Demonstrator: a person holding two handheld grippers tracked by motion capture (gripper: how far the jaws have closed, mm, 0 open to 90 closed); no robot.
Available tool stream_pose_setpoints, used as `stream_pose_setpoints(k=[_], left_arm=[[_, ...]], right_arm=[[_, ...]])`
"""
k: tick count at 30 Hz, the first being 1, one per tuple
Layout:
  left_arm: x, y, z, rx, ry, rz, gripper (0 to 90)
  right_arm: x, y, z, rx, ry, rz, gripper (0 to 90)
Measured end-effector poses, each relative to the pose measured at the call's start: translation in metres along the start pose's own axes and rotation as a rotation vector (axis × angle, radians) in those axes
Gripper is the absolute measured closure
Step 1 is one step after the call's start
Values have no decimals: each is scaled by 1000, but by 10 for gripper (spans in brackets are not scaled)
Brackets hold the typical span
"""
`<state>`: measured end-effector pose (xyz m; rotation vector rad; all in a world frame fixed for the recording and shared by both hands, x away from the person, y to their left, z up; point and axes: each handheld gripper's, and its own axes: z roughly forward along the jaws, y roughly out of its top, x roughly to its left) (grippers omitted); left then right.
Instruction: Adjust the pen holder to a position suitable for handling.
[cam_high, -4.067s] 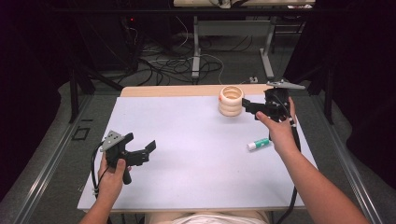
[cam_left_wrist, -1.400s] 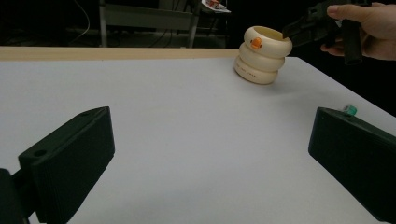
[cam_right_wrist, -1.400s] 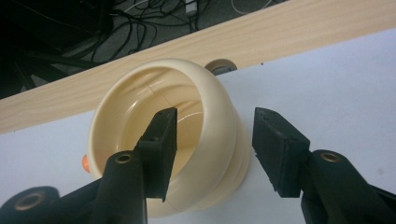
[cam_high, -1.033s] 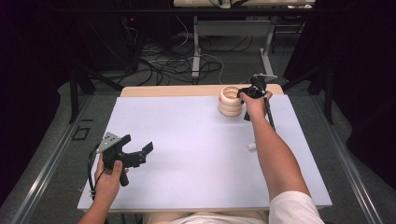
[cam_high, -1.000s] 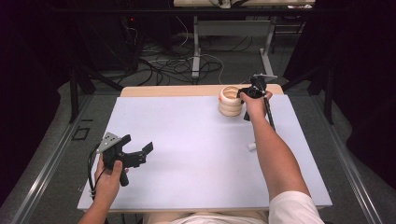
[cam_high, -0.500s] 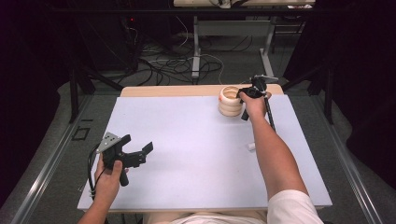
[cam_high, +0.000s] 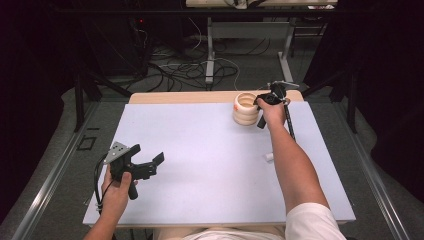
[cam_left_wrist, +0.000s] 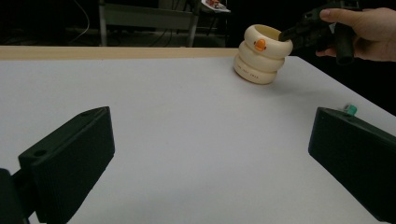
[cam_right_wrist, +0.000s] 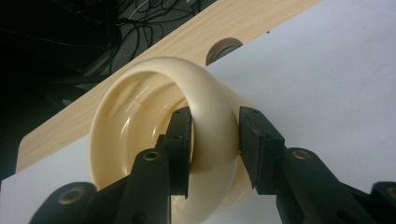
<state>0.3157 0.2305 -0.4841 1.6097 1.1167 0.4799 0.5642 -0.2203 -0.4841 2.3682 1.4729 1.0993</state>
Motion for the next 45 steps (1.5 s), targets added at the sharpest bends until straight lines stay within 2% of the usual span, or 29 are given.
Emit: stream_pose_setpoints(k=[4,5,6,11,12,13,14,17,21,22,25,28,31,32,33,34,35,37,38,39,43,45], left_arm=[[0,0,0,2,0,1,3],[0,0,0,1,0,1,3],[0,0,0,2,0,1,3],[0,0,1,5,2,0,3],[0,0,1,5,2,-1,3],[0,0,1,5,2,-1,3],[0,0,1,5,2,-1,3],[0,-1,1,5,2,-2,3],[0,-1,1,5,3,-2,3],[0,-1,1,4,3,-2,3],[0,-1,1,5,4,-2,3],[0,-1,1,6,5,-1,3],[0,-1,1,8,5,0,3],[0,-1,1,8,5,1,3],[0,-1,1,8,5,1,3],[0,-1,1,8,5,1,3],[0,-1,2,7,6,1,3],[0,-1,2,5,7,0,3],[0,-1,1,12,7,2,3],[0,-1,1,12,6,2,3],[0,-1,1,9,7,1,3],[-1,-1,2,9,7,1,3]], right_arm=[[1,0,0,-2,16,0,664],[0,0,0,-2,11,-12,665],[1,0,0,-1,9,1,666],[0,0,0,0,-1,-3,668],[-1,1,-1,7,4,-8,669],[-2,0,0,-14,9,-2,669],[-1,1,0,3,10,2,669],[-2,1,-1,9,16,-14,672],[2,0,-3,14,41,-6,673],[2,-1,-4,12,45,-34,674],[6,-2,-6,16,53,-54,675],[8,-3,-10,44,69,-79,678],[10,-5,-11,44,72,-103,680],[12,-6,-13,55,76,-117,682],[13,-5,-17,100,67,-124,684],[14,-7,-15,72,77,-134,686],[15,-8,-16,70,84,-132,688],[16,-10,-19,92,85,-159,692],[19,-10,-22,124,75,-149,694],[18,-12,-22,99,93,-176,697],[22,-15,-27,111,102,-196,708],[25,-18,-32,119,113,-227,721]])
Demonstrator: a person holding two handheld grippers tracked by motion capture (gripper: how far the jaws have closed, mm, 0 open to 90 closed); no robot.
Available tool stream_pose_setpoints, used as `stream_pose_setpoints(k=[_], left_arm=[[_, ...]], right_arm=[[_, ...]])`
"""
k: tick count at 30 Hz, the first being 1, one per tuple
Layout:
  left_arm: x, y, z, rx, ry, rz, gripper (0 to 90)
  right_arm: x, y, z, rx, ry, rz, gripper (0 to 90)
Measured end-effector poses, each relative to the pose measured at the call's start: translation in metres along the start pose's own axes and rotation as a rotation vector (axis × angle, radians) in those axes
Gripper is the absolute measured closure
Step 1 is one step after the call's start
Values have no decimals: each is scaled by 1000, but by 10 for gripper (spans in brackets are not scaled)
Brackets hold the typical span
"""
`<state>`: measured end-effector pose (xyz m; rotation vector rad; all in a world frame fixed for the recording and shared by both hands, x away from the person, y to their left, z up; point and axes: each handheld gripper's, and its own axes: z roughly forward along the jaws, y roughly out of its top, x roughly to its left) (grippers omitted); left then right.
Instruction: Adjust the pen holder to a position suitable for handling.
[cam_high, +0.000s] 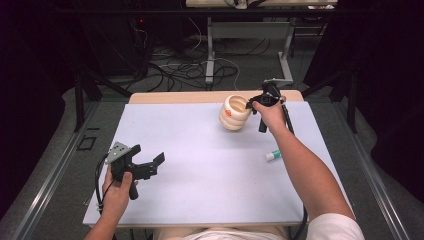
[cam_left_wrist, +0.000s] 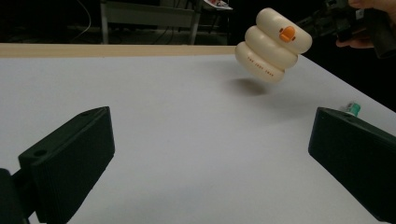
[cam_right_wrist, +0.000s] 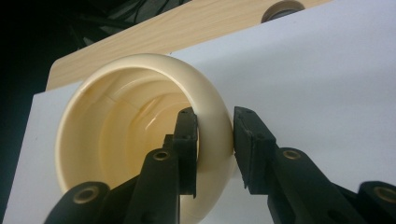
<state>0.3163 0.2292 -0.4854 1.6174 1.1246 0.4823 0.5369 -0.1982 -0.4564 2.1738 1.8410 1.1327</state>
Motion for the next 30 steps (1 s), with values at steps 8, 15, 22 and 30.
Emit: stream_pose_setpoints(k=[8,15,22,30], left_arm=[[-1,0,0,0,1,1,3],[-1,0,0,2,1,-1,3],[-1,-1,1,3,0,0,3],[-4,-2,3,14,-5,2,3]], right_arm=[[13,-10,-7,70,14,-81,755],[22,-19,-8,106,19,-123,761],[30,-35,-17,135,38,-211,761],[33,-57,-26,175,45,-279,761]])
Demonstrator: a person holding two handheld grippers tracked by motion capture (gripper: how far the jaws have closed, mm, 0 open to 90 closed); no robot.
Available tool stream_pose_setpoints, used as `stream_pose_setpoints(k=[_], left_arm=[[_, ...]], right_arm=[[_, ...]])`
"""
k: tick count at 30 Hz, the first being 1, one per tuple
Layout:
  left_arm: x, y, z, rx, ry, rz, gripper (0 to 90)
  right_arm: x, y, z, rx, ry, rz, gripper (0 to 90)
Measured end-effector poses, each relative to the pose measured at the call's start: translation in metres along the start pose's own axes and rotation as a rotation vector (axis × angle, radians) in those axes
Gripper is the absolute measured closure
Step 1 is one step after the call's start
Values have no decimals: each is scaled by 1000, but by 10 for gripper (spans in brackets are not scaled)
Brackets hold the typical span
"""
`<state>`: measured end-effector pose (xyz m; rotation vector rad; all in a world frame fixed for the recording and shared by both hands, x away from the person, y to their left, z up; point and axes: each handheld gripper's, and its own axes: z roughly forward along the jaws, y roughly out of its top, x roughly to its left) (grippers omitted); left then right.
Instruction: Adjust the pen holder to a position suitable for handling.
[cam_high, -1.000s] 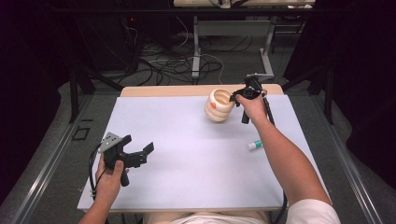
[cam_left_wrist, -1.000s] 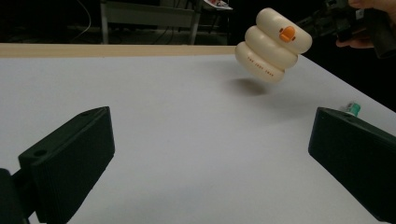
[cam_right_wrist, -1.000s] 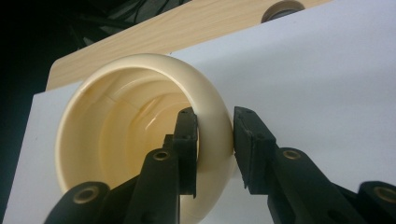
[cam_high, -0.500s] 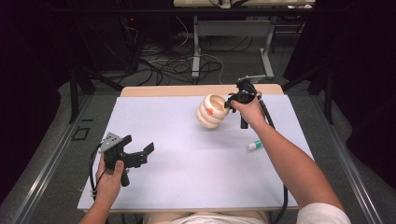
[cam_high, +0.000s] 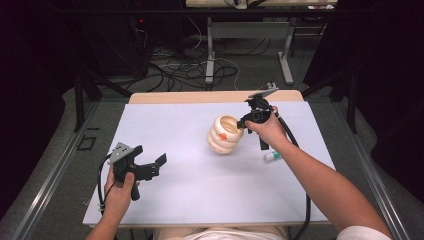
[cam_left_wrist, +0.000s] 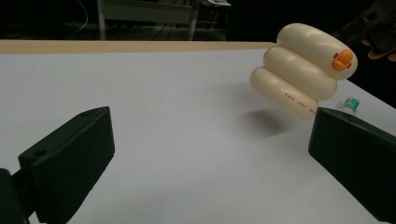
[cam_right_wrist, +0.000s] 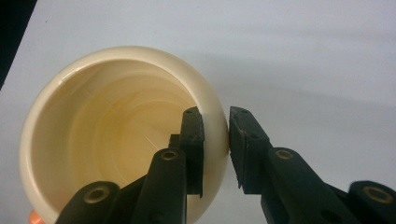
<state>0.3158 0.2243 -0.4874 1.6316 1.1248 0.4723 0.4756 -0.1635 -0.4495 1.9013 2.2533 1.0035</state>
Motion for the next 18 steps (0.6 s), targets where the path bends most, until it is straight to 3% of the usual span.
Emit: stream_pose_setpoints(k=[9,10,12,13,18], left_arm=[[-4,-3,4,24,-9,11,3],[-4,-3,5,23,-9,10,3],[-5,-3,5,24,-10,10,3],[-5,-4,6,27,-10,10,3],[-6,-4,6,31,-11,12,3]], right_arm=[[9,-22,-5,34,21,-55,762],[9,-25,-5,28,25,-86,762],[12,-27,-6,46,17,-72,762],[13,-32,-6,50,12,-100,762],[18,-41,-5,79,-3,-121,762]])
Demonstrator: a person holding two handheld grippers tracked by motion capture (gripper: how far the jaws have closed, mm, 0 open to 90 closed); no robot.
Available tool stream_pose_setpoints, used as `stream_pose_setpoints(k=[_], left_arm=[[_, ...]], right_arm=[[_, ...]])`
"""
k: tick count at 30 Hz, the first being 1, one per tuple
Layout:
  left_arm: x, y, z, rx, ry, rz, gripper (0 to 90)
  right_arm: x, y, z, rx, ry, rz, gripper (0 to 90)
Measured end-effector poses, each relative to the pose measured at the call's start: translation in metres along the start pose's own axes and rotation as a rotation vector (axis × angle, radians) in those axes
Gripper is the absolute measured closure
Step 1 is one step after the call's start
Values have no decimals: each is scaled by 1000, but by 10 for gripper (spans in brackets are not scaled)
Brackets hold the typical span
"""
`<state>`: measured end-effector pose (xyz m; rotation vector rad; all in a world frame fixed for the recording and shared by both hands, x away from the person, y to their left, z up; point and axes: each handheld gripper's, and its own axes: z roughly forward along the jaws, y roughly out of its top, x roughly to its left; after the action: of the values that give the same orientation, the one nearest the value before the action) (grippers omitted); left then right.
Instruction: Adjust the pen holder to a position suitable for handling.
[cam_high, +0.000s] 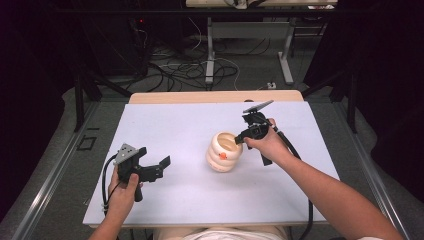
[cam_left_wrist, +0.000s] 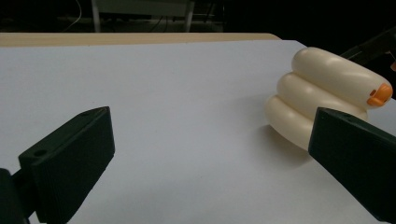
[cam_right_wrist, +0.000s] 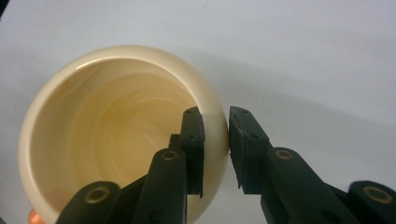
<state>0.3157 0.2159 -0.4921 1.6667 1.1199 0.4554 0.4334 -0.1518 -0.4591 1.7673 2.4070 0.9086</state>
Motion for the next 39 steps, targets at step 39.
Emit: stream_pose_setpoints(k=[39], left_arm=[[1,-1,1,7,4,1,3]], right_arm=[[16,-15,5,-46,100,-71,615]])
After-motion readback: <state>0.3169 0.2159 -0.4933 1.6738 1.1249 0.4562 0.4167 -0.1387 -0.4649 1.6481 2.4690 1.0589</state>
